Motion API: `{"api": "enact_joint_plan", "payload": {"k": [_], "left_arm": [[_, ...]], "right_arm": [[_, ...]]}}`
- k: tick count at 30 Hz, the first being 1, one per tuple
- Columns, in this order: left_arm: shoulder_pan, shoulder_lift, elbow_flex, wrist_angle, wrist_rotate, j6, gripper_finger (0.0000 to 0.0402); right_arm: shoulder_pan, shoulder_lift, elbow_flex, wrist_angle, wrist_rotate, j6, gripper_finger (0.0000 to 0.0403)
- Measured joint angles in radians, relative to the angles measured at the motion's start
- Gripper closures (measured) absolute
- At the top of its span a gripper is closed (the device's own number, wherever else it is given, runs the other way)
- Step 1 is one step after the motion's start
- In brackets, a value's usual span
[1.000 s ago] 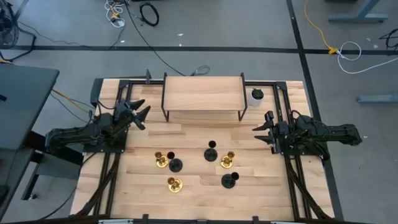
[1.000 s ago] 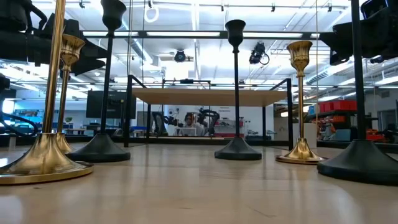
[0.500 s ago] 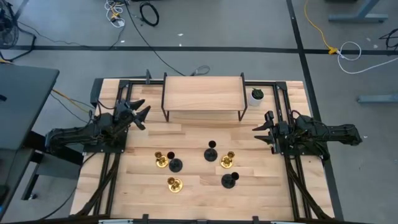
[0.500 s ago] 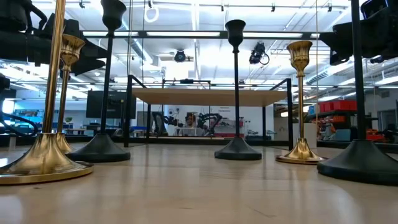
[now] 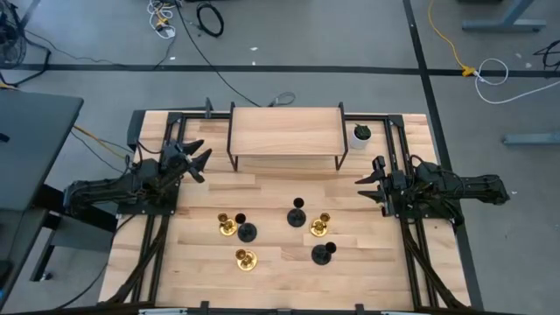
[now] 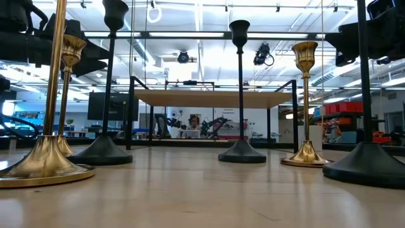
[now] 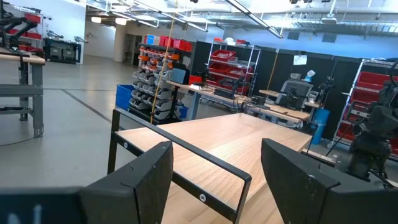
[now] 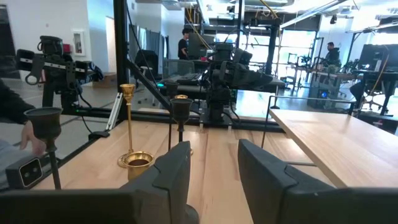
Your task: Pick & Place candle stick holders
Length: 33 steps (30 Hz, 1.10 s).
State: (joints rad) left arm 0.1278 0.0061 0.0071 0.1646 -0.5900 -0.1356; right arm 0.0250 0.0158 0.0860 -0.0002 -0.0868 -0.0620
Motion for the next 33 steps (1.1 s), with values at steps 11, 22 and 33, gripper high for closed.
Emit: {"api": "enact_joint_plan", "payload": {"k": [11,22,33], "left_arm": [[0.0,0.0,0.0,0.0,0.0,0.0,0.0157],[0.0,0.0,0.0,0.0,0.0,0.0,0.0157],[0.0,0.0,0.0,0.0,0.0,0.0,0.0157]], "right_arm": [[0.0,0.0,0.0,0.0,0.0,-0.051,0.0268],[0.0,0.0,0.0,0.007,0.0,-0.051,0.0268],[0.0,0.0,0.0,0.029,0.0,-0.051,0.0268]]}}
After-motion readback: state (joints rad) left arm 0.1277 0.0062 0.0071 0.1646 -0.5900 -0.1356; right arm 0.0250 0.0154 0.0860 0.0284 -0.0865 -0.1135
